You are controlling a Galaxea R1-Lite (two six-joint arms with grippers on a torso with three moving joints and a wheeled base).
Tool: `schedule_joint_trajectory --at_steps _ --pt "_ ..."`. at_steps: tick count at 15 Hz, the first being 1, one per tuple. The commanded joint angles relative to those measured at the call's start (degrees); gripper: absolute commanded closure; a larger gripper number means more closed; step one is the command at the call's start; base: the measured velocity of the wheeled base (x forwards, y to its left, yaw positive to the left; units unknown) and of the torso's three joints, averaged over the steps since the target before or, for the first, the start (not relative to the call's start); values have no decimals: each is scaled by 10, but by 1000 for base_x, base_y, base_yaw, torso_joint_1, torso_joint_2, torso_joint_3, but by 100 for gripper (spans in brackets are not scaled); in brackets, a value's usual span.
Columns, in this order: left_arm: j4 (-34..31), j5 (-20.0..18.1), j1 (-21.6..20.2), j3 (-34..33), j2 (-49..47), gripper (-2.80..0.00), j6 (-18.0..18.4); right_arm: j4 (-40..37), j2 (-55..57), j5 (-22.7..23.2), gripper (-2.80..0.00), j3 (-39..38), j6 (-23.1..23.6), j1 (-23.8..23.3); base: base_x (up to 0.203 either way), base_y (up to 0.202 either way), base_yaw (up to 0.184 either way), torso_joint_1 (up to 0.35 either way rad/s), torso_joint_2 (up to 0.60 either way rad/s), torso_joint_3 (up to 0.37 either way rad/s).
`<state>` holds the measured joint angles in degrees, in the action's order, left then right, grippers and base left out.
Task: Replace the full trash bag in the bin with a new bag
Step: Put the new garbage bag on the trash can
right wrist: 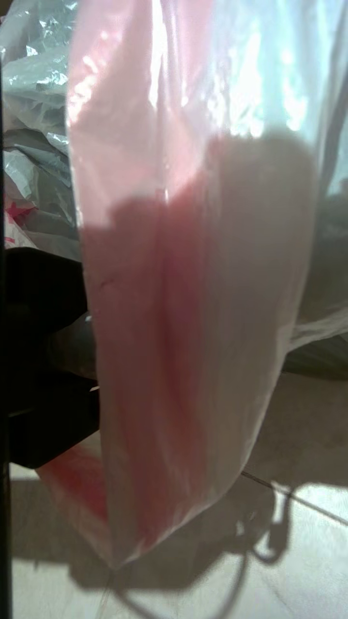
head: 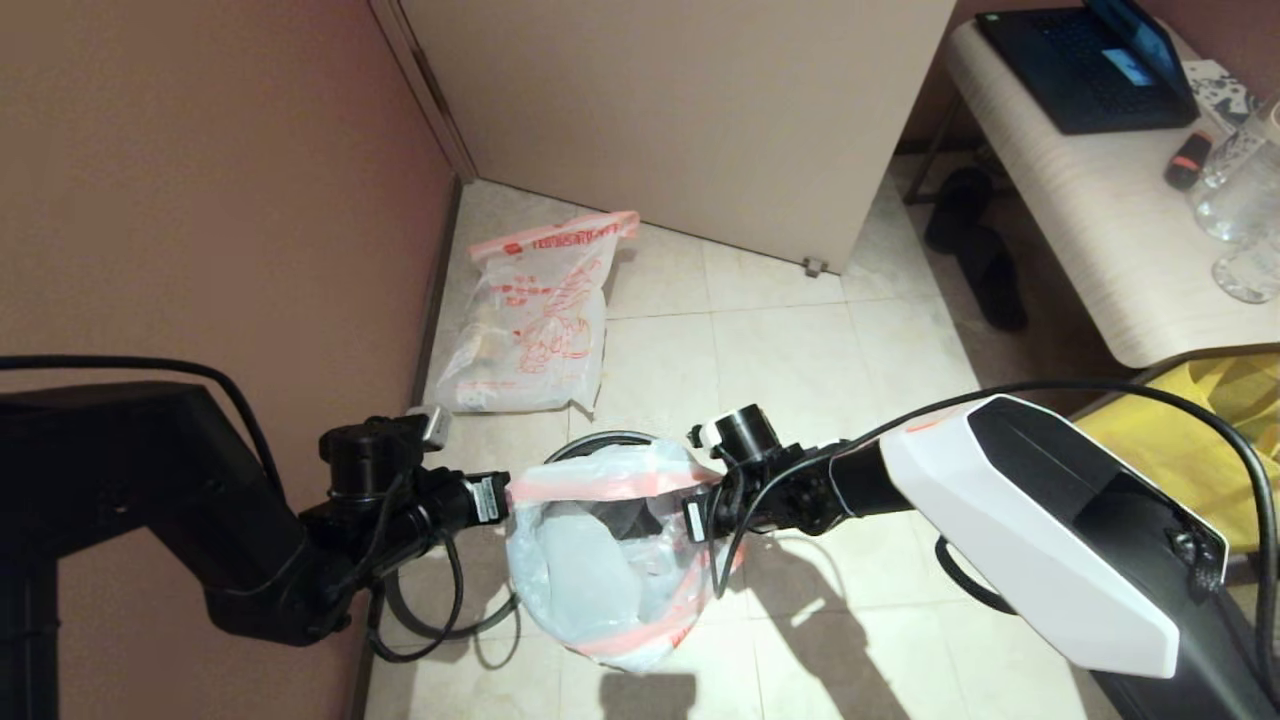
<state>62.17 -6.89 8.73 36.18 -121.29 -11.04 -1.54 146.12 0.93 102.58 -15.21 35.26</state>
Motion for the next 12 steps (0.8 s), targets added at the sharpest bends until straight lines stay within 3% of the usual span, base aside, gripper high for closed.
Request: schedule_joint_trajectory --at_steps 1,6,12 --pt "3 0 -2 9 -25 0 0 -1 12 0 0 -1 0 4 0 0 0 0 0 0" --pt "1 1 0 -5 1 0 2 0 14 -1 0 8 -3 -2 0 0 0 0 0 0" --pt "-35 0 53 -57 86 0 4 0 15 -1 0 17 -5 -7 0 0 0 0 0 0"
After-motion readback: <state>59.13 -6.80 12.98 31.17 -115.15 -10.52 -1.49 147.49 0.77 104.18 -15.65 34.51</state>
